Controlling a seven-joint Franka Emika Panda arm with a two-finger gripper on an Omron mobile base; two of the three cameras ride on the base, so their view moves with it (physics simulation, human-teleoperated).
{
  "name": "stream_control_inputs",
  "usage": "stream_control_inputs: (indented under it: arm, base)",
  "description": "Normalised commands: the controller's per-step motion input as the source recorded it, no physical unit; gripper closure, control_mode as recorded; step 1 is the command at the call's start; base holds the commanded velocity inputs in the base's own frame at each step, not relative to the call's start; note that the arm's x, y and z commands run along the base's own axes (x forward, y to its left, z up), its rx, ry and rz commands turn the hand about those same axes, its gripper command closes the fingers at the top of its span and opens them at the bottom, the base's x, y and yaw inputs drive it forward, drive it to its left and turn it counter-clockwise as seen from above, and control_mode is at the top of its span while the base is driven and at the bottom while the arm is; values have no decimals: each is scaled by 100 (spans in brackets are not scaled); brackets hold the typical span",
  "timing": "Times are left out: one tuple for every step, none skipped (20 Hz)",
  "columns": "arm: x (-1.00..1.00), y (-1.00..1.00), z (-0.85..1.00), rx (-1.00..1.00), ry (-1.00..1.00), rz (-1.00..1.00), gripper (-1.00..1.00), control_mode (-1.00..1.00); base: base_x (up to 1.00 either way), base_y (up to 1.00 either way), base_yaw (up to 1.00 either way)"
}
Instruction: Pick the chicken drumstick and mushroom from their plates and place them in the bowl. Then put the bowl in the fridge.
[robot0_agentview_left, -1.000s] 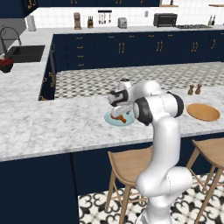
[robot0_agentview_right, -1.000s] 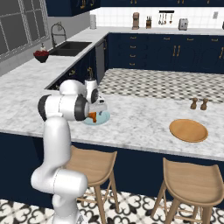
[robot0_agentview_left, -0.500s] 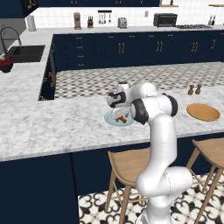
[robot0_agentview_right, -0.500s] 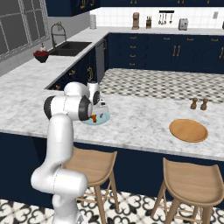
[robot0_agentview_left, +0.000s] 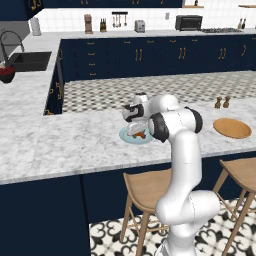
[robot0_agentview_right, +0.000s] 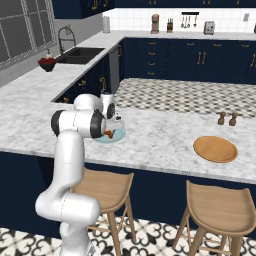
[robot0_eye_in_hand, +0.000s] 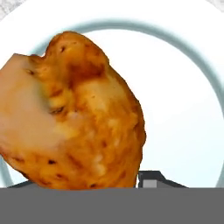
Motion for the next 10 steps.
stream_control_inputs:
  arm:
    - [0,24,0,0,-2,0,100,-100]
    - [0,24,0,0,-1,0,100,-100]
    - [0,1,11,8,-4,0,100,-100]
    - [-11,0,46,19,-14,0,100,-100]
    - [-24,0,66,14,-18,0,100,-100]
    - [-29,0,78,10,-17,-2,100,-100]
    - [-41,4,91,5,-20,-4,100,-100]
    - [-48,4,100,1,-25,-5,100,-100]
    - [-54,4,100,0,-26,-6,100,-100]
    - [-58,0,100,0,-27,-7,100,-100]
  base:
    - [0,0,0]
    - [0,0,0]
    - [0,0,0]
    - [0,0,0]
    - [0,0,0]
    - [0,0,0]
    - [0,0,0]
    - [0,0,0]
    - [0,0,0]
    - [0,0,0]
